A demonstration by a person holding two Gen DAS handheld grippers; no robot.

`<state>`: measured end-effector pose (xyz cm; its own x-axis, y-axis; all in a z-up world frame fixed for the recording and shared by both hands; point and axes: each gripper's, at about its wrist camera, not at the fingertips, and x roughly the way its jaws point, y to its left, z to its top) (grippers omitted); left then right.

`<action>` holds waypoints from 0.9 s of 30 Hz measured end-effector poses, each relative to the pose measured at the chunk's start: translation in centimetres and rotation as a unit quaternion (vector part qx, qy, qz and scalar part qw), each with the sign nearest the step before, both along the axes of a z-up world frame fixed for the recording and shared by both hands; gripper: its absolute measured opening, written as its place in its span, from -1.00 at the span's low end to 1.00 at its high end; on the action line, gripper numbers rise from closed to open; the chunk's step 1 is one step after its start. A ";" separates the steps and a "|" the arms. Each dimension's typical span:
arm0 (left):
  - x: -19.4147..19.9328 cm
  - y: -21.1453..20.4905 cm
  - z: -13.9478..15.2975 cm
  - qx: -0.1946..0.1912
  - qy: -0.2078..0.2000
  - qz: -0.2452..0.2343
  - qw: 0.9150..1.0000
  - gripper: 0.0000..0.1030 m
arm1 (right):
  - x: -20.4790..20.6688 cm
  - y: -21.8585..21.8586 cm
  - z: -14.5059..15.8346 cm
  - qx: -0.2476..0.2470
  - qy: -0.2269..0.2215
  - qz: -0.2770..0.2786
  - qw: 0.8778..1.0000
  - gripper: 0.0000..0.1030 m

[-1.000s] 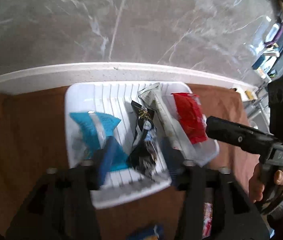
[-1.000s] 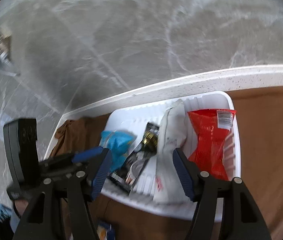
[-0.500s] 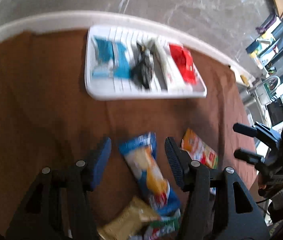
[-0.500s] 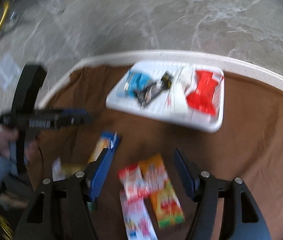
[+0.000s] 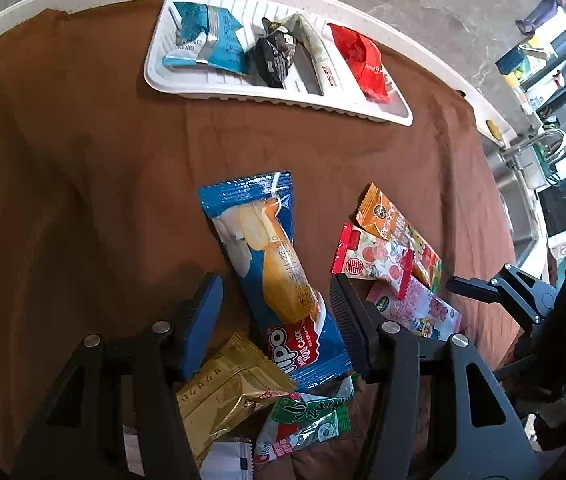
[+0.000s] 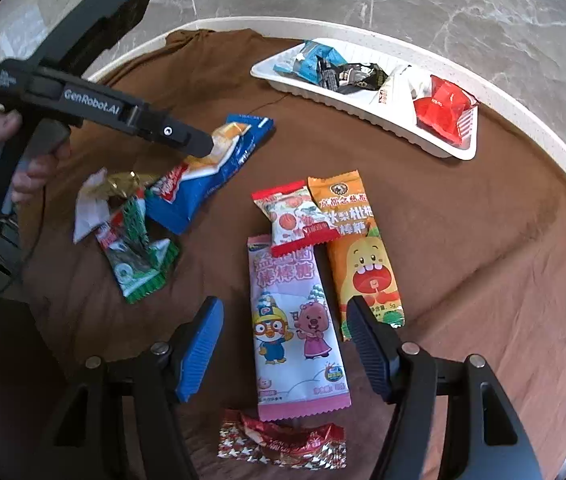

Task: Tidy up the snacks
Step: 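Grasp the blue cake packet with left tool while right tool grasps the pink candy packet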

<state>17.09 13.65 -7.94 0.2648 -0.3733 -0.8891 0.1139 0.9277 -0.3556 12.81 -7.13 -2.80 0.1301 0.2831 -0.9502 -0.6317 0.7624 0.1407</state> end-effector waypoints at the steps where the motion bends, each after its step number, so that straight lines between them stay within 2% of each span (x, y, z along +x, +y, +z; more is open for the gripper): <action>1: 0.1 -0.2 -0.2 0.001 0.001 0.000 1.000 0.05 | 0.0 0.1 -0.3 -0.002 0.002 0.002 1.000 0.30; 4: 0.3 -0.7 -0.8 0.006 0.006 -0.001 1.000 0.05 | 0.3 0.4 -0.8 -0.005 0.006 0.005 1.000 0.26; 7: 0.7 -0.9 -1.4 0.015 0.013 0.000 1.000 0.05 | 0.5 0.6 -1.3 -0.005 0.017 0.007 1.000 0.07; 8: 0.8 -0.9 -1.6 0.014 0.013 0.001 1.000 0.05 | 0.6 0.6 -1.6 -0.006 0.022 0.010 1.000 -0.07; 11: 1.0 -0.9 -1.9 0.007 0.009 0.004 1.000 0.05 | 0.6 0.6 -1.8 -0.004 0.027 0.011 1.000 -0.10; 13: 1.1 -1.0 -2.0 0.004 0.001 0.001 1.000 -0.03 | 0.6 0.4 -1.7 0.004 0.030 0.007 1.000 -0.14; 14: 1.2 -1.0 -2.1 0.002 -0.001 -0.002 1.000 -0.10 | 0.7 0.2 -1.6 0.010 0.034 0.004 0.999 -0.18; 15: 1.3 -0.8 -2.1 -0.002 -0.003 0.000 1.000 -0.33 | 0.7 0.1 -1.6 0.013 0.038 0.001 0.999 -0.20; 16: 1.4 -0.6 -2.2 -0.021 0.002 0.002 1.000 -0.40 | 0.9 -0.2 -1.5 0.019 0.043 -0.005 0.999 -0.21; 17: 1.5 -0.5 -2.3 -0.032 0.007 0.005 0.999 -0.41 | 1.0 -0.5 -1.4 0.027 0.047 -0.013 0.998 -0.22; 21: 1.3 -0.5 -2.0 -0.038 -0.004 0.006 0.999 -0.45 | 1.7 -1.6 -1.1 0.057 0.071 -0.045 0.995 -0.22; 27: 1.0 -0.6 -0.8 -0.065 -0.013 0.001 0.998 -0.46 | 2.5 -3.9 -0.1 0.125 0.115 -0.099 0.981 -0.22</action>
